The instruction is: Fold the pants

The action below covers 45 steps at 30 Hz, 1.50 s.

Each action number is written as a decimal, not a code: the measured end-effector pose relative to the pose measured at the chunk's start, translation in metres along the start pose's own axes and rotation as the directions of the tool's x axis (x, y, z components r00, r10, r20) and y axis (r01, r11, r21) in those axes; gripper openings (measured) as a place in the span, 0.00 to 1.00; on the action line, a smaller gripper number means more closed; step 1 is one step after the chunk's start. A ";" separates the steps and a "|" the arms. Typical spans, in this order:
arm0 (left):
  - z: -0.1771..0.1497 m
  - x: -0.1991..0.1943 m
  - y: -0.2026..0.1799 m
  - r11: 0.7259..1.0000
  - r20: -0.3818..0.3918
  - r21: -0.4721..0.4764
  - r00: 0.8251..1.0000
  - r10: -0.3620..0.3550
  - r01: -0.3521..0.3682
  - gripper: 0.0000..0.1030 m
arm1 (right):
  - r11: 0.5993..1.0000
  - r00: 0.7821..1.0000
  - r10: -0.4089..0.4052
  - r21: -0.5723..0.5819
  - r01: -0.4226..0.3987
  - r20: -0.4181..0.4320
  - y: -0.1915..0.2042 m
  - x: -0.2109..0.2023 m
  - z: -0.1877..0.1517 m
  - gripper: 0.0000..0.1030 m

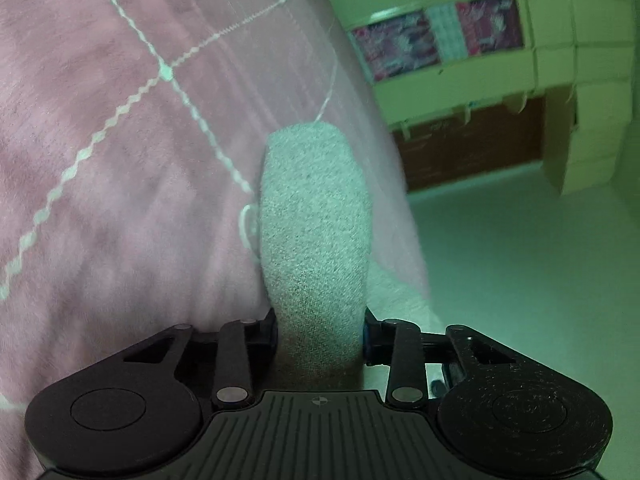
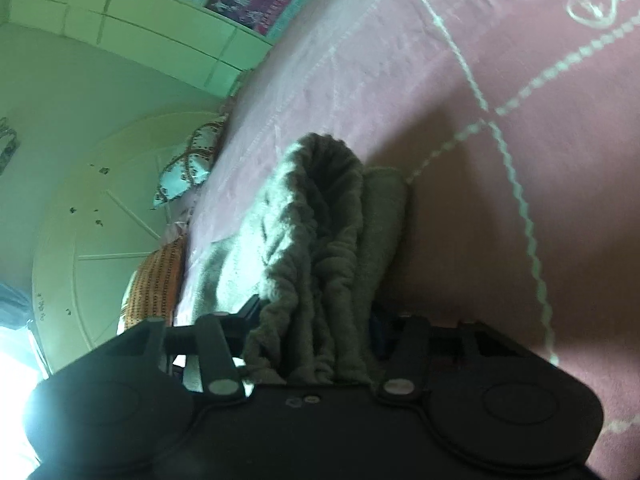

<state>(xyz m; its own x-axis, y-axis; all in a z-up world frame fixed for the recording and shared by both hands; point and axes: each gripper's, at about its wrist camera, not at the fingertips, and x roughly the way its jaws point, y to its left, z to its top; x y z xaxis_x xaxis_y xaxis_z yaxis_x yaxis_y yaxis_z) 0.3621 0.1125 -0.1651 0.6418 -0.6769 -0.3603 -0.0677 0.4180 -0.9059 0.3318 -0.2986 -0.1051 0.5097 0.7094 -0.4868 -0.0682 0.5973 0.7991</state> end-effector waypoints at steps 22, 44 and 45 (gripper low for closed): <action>0.179 -0.007 0.001 0.950 0.302 0.048 0.911 0.280 -0.308 0.78 | 0.967 0.974 -0.200 -0.137 0.214 0.109 0.036 0.125 0.138 0.44; 0.012 -0.099 -0.065 0.565 0.561 0.402 0.681 0.470 -0.721 0.94 | 0.887 0.935 -0.286 -0.310 0.341 0.210 0.049 0.010 0.040 0.94; 0.001 -0.111 -0.061 0.567 0.560 0.386 0.673 0.483 -0.728 0.94 | 0.887 0.935 -0.286 -0.312 0.341 0.211 0.046 0.000 0.028 0.94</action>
<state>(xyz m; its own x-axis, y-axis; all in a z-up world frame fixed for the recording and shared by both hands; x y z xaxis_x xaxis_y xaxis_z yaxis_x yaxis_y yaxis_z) 0.2957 0.1624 -0.0700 0.8269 0.0861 -0.5557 -0.2113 0.9634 -0.1651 0.3529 -0.2818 -0.0584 0.6766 0.4138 -0.6091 -0.1538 0.8884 0.4326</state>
